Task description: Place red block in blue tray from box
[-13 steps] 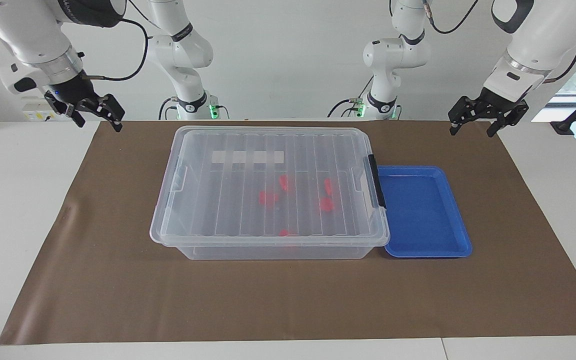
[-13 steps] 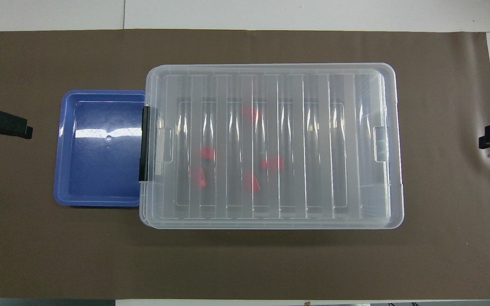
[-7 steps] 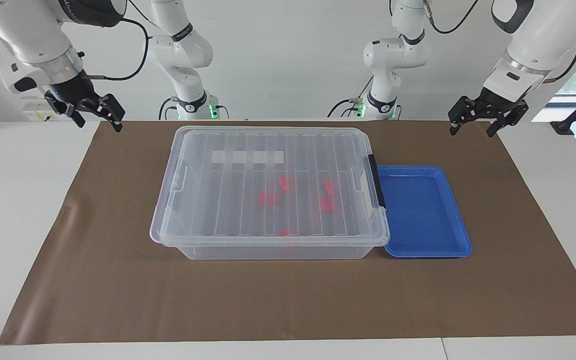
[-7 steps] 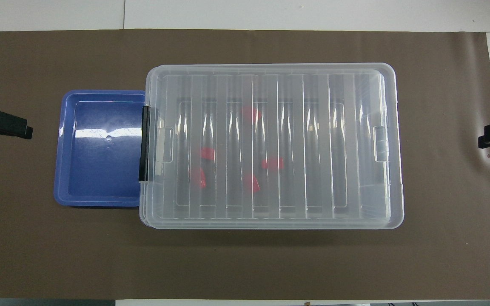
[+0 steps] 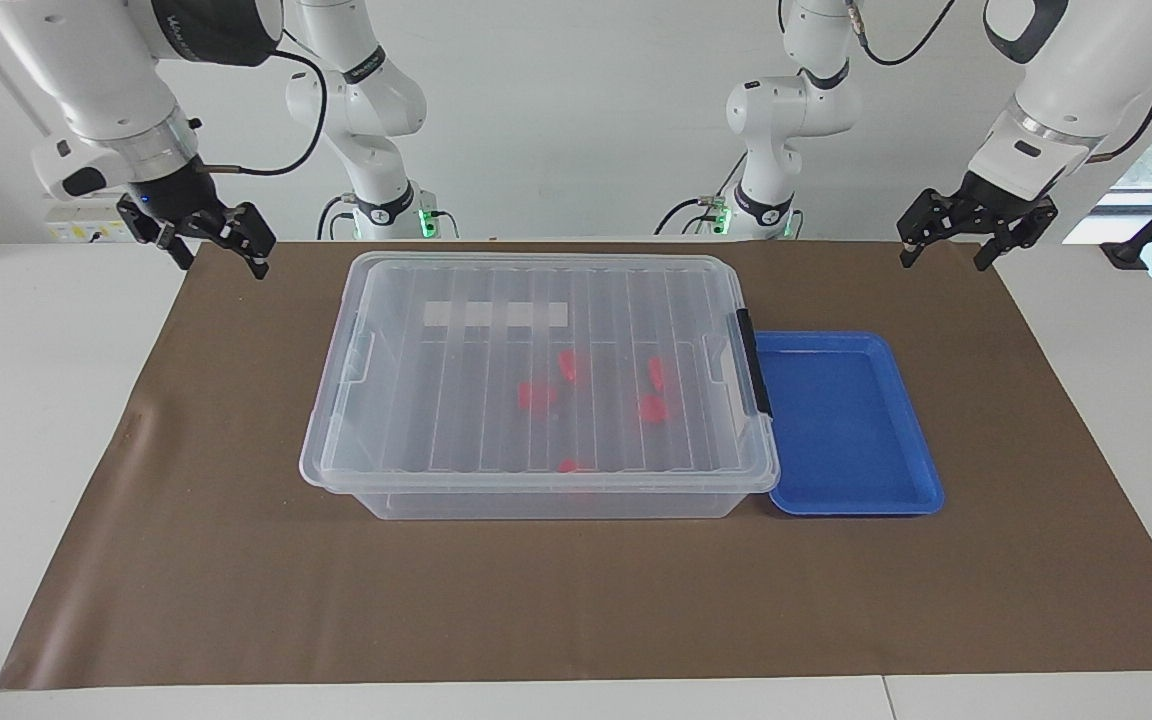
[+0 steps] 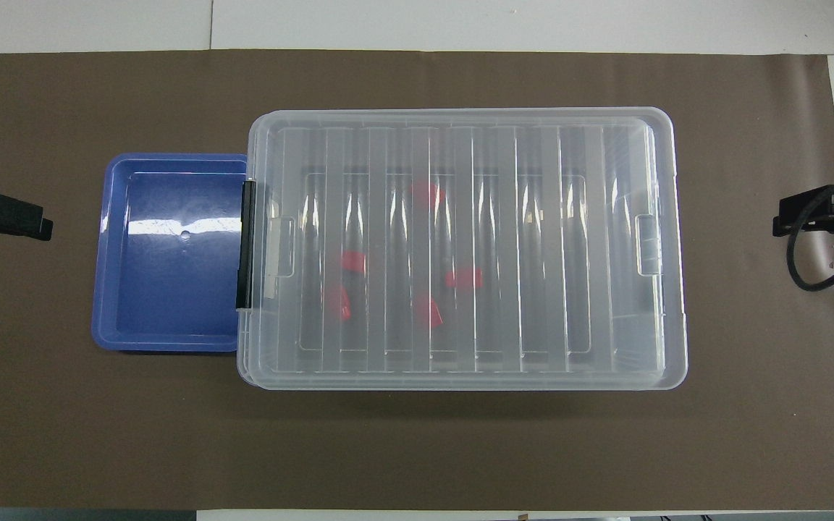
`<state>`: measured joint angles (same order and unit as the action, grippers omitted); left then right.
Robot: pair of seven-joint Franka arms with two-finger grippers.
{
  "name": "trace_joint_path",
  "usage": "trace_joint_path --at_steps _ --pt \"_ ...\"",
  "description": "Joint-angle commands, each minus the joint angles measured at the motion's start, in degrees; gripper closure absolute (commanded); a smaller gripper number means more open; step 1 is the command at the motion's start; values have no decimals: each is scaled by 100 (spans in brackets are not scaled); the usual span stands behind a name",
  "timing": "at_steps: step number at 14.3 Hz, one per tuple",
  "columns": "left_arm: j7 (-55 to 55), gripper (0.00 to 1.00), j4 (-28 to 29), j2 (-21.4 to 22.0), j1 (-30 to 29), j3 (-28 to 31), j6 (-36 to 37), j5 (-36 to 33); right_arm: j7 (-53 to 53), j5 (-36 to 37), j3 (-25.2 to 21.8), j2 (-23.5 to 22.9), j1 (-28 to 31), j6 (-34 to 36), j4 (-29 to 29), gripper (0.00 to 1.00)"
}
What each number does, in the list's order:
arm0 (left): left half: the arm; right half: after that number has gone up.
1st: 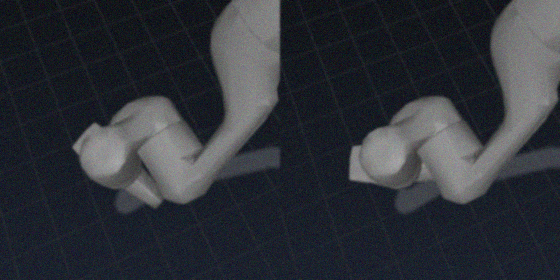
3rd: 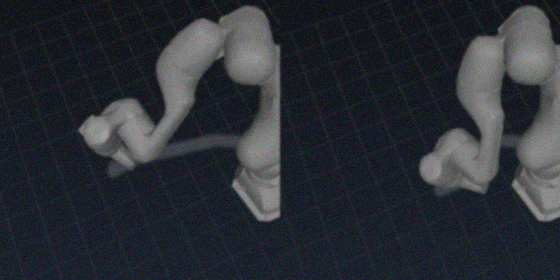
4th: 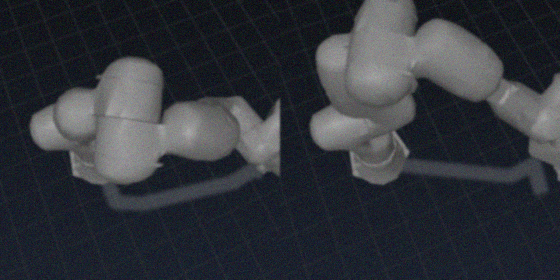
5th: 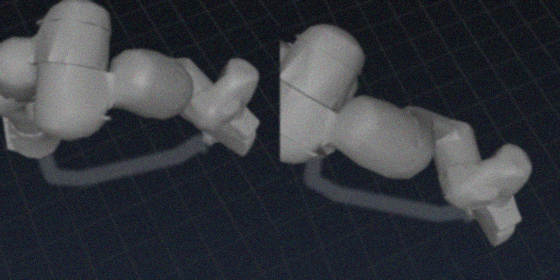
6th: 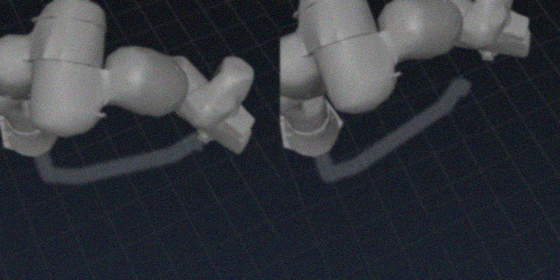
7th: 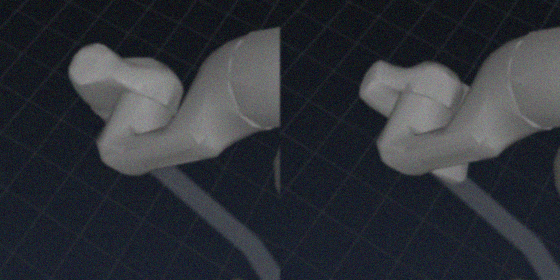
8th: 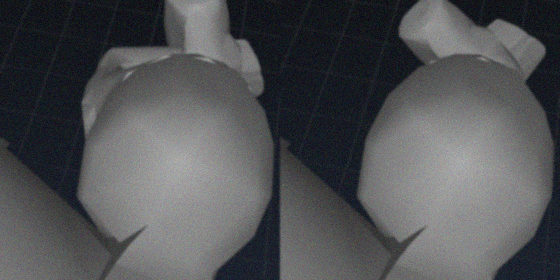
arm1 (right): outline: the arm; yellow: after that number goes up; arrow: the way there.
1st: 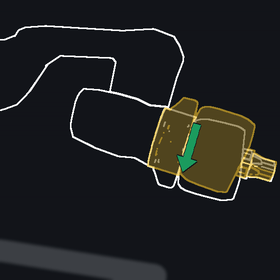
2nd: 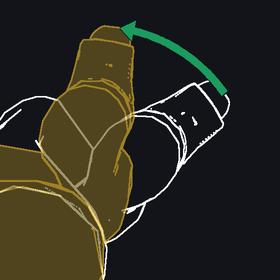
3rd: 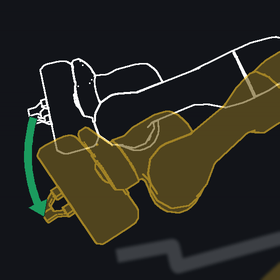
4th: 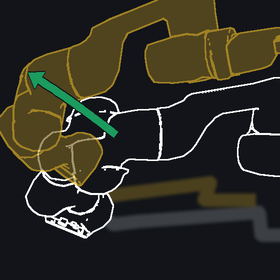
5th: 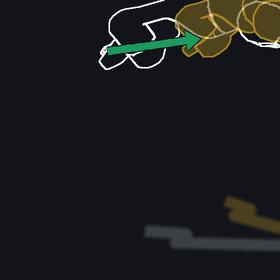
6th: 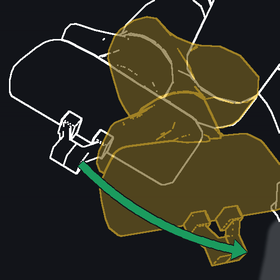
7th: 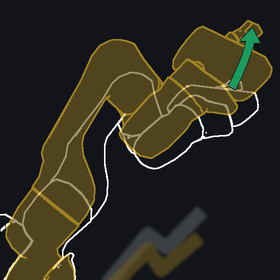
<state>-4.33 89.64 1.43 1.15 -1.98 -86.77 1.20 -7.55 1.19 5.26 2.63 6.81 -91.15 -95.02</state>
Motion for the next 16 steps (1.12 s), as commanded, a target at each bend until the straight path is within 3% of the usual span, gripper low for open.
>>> trace_joint_path --at_steps 1,9,16 --pt "11 0 247 200 -19 4 -15 -41 -316 -5 255 -61 13 -349 -183 0" --pt "-85 0 317 253 -10 4 20 -50 -845 -13 757 -474 13 -1597 -824 0" --pt "-94 0 352 279 -10 -4 11 -50 -379 -13 740 -439 57 -2222 -1519 0"
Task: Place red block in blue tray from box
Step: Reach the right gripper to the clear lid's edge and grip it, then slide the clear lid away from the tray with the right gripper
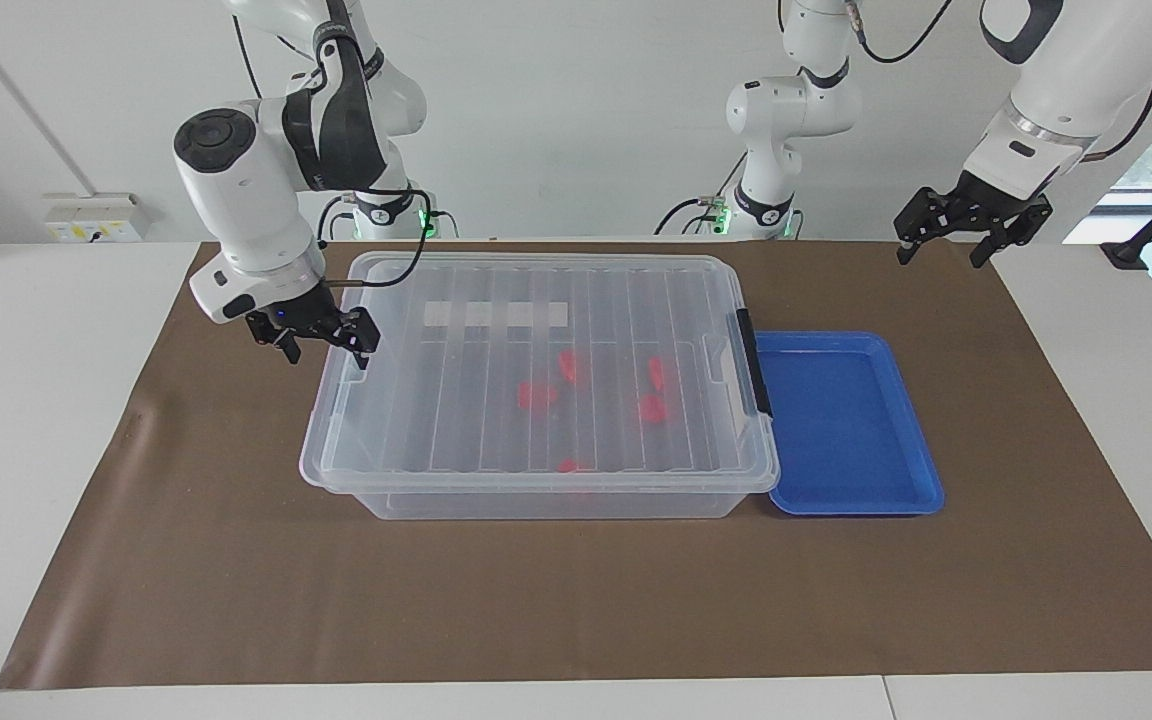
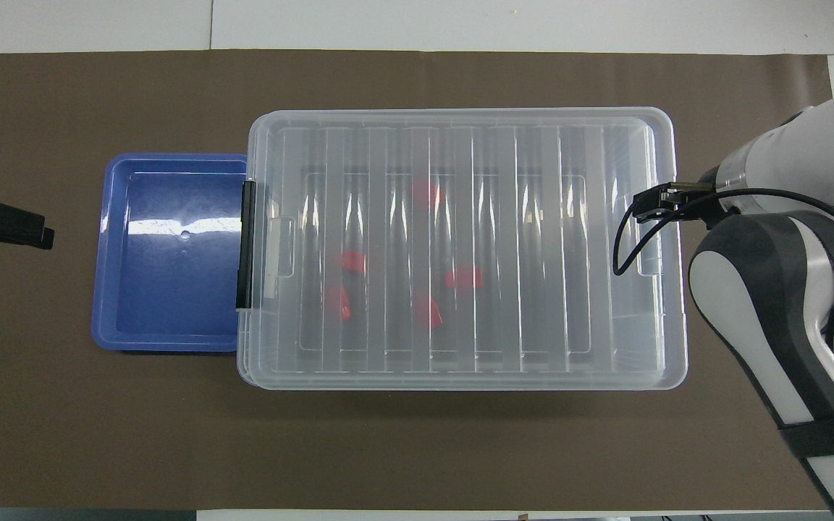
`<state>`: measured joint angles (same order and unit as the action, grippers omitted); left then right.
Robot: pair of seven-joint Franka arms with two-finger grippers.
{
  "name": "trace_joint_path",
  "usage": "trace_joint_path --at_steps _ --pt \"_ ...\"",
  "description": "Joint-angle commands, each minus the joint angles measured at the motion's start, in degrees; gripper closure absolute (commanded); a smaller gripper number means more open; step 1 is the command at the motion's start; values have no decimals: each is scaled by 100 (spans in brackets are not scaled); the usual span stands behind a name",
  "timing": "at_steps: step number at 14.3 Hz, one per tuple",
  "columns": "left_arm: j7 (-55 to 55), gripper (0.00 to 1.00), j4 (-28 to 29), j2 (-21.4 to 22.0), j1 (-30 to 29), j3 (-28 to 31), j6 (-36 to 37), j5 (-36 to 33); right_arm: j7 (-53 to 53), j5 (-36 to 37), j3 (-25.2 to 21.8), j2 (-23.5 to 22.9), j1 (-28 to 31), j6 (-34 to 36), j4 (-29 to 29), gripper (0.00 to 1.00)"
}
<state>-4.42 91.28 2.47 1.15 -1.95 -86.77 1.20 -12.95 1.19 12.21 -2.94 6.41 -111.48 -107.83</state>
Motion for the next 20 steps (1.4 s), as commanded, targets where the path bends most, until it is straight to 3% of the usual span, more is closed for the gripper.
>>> trace_joint_path --at_steps 1,9,20 --pt "-94 0 189 175 -9 -7 11 -50 161 -13 36 118 97 -251 -308 0" --pt "-76 0 198 175 26 -7 2 -41 626 -4 -166 206 115 -559 -686 0" --pt "-76 0 267 201 61 -16 -42 -50 1180 4 -596 215 150 -559 -695 0"
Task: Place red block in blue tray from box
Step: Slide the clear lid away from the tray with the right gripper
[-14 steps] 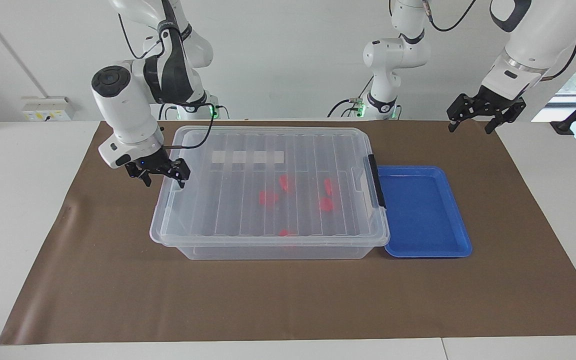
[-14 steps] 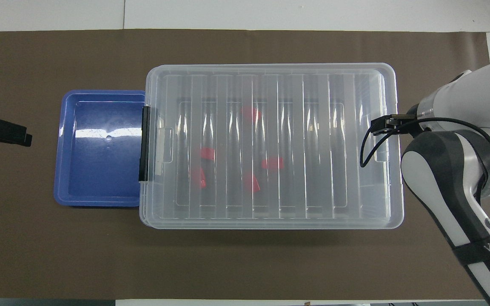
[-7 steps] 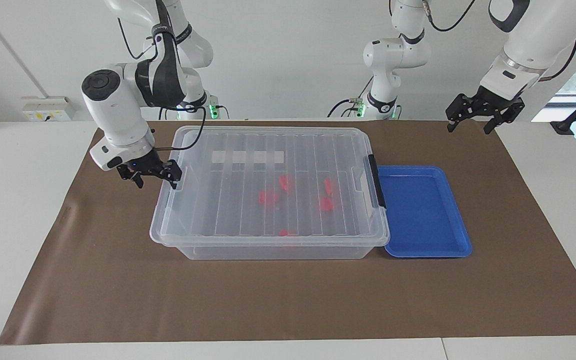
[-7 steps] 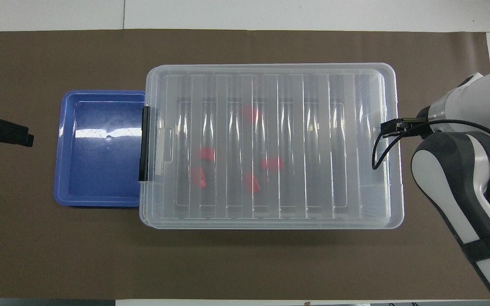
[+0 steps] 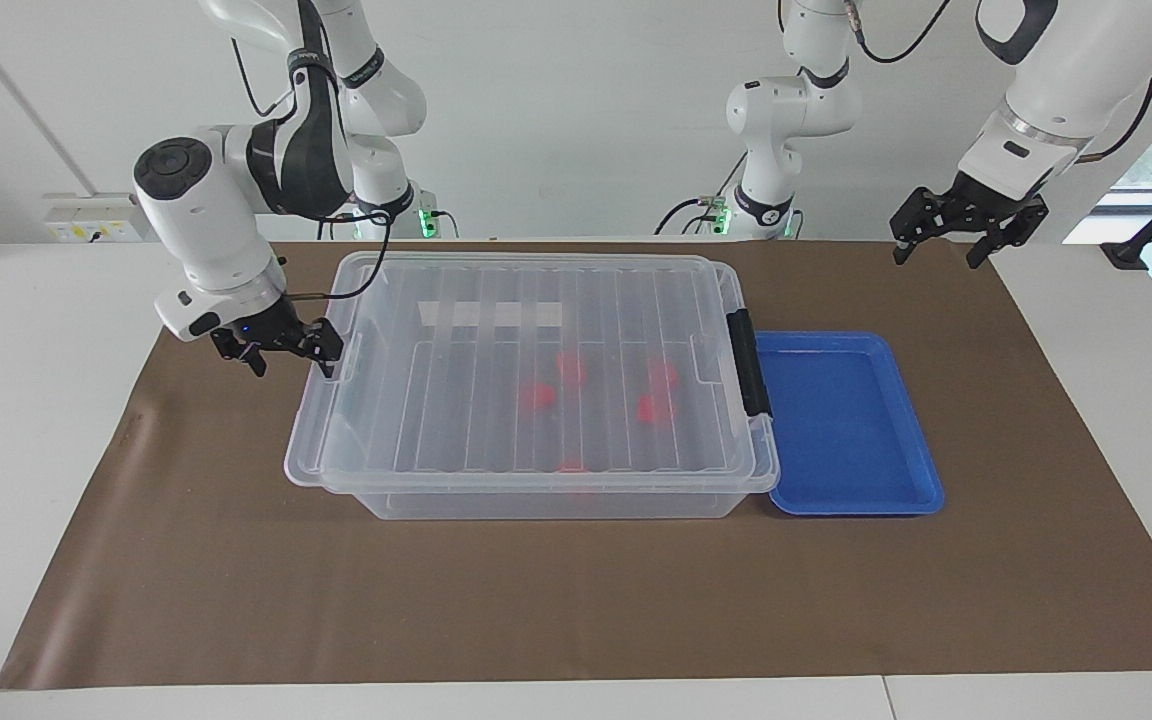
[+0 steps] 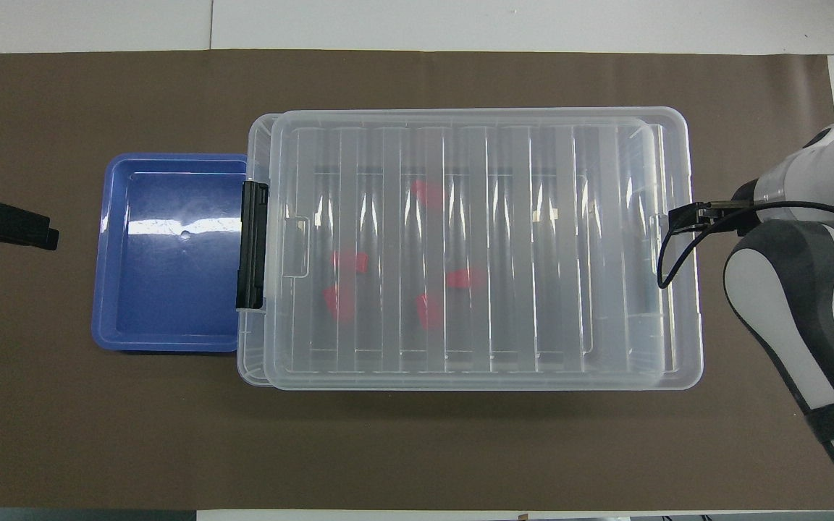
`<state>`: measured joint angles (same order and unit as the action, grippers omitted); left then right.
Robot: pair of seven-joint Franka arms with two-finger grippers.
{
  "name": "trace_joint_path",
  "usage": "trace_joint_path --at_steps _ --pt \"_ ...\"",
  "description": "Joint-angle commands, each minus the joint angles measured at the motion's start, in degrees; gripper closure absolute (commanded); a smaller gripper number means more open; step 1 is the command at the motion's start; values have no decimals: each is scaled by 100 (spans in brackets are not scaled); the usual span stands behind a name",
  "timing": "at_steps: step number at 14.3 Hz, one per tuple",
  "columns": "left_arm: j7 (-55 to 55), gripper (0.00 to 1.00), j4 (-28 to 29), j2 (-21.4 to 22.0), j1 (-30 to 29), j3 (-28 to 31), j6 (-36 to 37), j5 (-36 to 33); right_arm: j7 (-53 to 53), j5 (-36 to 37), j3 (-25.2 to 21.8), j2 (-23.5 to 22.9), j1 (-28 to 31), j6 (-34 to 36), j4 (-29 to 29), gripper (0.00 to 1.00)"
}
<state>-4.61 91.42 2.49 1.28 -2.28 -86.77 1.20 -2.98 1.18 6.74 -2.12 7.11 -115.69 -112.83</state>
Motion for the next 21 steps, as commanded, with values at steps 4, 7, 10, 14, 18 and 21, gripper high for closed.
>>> trace_joint_path --at_steps 4,7,10,14,18,21 --pt "-58 0 280 225 57 17 -42 -50 201 5 -260 133 80 -138 -195 0" --pt "-58 0 350 260 48 17 -94 -50 201 5 -331 133 80 -86 -195 0" --pt "-66 0 386 269 57 17 -139 -50 489 14 -567 133 80 -85 -186 0" --pt "-66 0 386 269 48 17 -182 -50 920 14 -910 133 89 -59 -186 0" --pt "-66 0 386 269 57 17 -191 -50 1395 14 -1218 124 89 -50 -169 0" --pt "-66 0 386 269 57 17 -191 -50 1694 14 -1411 124 89 -50 -160 0"
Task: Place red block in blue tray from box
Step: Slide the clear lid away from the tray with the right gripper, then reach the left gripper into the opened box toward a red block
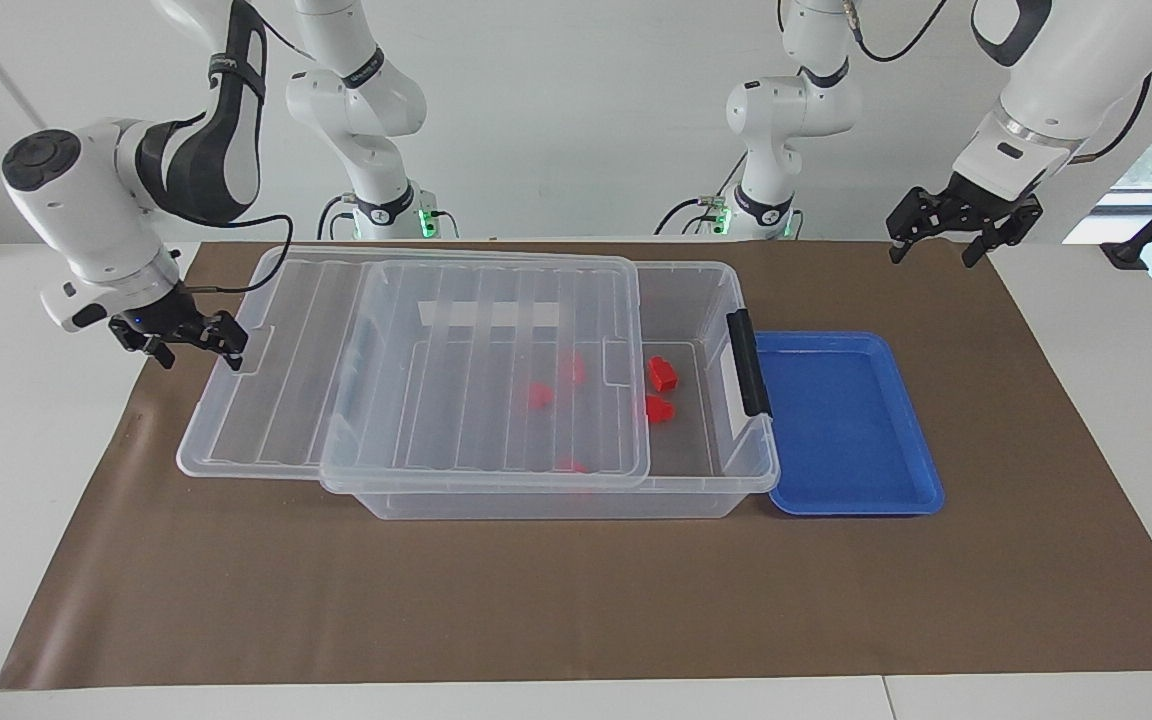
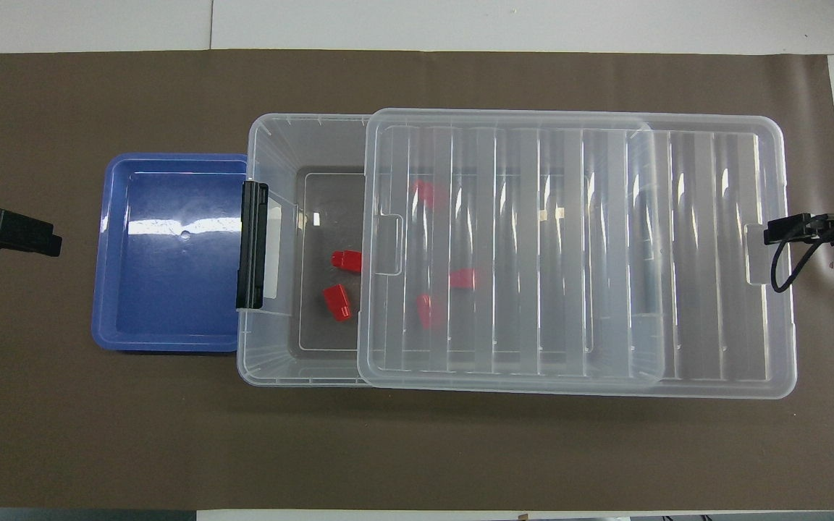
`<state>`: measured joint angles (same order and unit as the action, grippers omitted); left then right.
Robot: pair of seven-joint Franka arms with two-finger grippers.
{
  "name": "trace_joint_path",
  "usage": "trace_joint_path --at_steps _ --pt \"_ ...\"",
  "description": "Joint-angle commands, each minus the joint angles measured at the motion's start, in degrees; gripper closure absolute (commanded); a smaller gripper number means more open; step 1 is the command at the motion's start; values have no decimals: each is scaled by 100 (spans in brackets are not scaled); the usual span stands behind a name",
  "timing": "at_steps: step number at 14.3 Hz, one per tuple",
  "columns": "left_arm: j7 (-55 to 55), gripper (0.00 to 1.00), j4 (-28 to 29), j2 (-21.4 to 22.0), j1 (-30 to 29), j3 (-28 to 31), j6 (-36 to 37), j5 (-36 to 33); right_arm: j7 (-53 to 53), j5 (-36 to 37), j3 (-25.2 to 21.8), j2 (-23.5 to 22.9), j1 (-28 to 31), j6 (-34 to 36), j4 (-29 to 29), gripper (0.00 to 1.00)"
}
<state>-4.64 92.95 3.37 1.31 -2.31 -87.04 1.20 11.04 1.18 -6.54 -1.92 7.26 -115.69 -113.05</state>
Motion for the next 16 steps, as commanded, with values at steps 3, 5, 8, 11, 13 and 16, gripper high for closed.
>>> trace_joint_path --at_steps 3,5,8,11,13,16 --pt "-64 0 232 182 54 20 -164 -50 600 14 -277 104 73 -76 -129 0" --pt "-64 0 232 182 54 20 -164 -50 715 14 -348 104 73 -85 -129 0" --pt "-46 0 232 182 142 12 -173 -50 733 14 -357 95 73 -94 -112 0" --pt "-11 0 468 260 282 12 -523 -50 672 14 -304 78 73 -33 -16 0" --pt "7 0 619 322 440 12 -647 -50 654 14 -243 25 73 107 177 0" --pt "181 0 628 322 791 3 -682 -50 470 5 -67 -28 73 546 625 0"
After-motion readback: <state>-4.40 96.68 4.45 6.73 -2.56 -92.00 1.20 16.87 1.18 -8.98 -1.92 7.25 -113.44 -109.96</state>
